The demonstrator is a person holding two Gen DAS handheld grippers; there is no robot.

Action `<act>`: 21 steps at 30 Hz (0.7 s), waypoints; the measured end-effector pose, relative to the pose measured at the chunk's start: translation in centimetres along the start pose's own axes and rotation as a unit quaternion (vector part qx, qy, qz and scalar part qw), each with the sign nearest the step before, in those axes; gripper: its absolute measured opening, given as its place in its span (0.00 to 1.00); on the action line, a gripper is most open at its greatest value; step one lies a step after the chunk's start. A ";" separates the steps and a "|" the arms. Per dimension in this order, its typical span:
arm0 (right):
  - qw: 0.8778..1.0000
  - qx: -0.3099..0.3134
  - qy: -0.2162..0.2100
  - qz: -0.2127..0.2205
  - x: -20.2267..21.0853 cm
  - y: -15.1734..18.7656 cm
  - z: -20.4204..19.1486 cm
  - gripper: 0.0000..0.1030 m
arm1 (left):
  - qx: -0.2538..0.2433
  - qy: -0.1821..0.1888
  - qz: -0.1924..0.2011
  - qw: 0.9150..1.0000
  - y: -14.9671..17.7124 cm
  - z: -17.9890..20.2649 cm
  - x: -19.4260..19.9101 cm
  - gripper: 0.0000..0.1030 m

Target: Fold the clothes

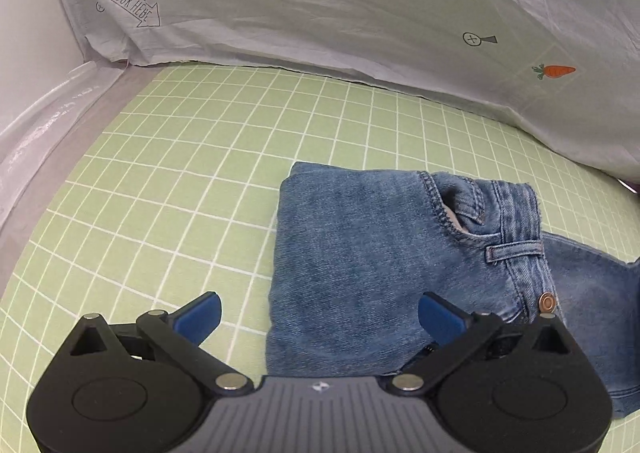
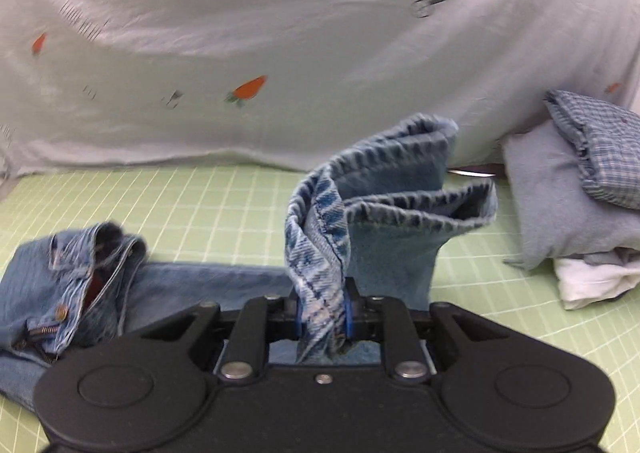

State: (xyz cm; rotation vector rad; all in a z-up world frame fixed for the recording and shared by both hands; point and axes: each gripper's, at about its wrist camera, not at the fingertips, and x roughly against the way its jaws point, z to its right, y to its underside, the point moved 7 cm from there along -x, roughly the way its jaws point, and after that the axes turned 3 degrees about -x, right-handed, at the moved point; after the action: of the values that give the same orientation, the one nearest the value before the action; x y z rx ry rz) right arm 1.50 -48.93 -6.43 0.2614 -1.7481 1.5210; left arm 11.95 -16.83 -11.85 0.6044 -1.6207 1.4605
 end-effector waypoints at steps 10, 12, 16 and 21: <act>0.994 -0.037 -0.017 -0.097 -7.1 5.8 -6.6 0.46 | -0.014 0.025 -0.043 0.999 0.5 -2.3 -4.1 1.00; 0.995 -0.072 -0.023 -0.067 -6.6 4.4 -5.8 0.52 | -0.015 0.030 -0.043 0.999 0.5 -2.3 -4.3 1.00; 0.991 -0.135 0.019 -0.012 -6.7 2.9 -3.2 0.80 | -0.006 0.036 -0.047 0.998 0.7 -2.5 -4.5 1.00; 0.983 -0.130 0.097 -0.084 -11.5 4.9 -1.0 0.81 | 0.004 0.040 -0.053 0.998 1.1 -2.6 -4.9 1.00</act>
State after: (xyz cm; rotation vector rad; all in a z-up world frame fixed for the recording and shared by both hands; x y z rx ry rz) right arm 6.59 -50.57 -17.71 0.1198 -1.7004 1.1454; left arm 14.33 -15.01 -16.66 0.6195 -1.4979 1.3967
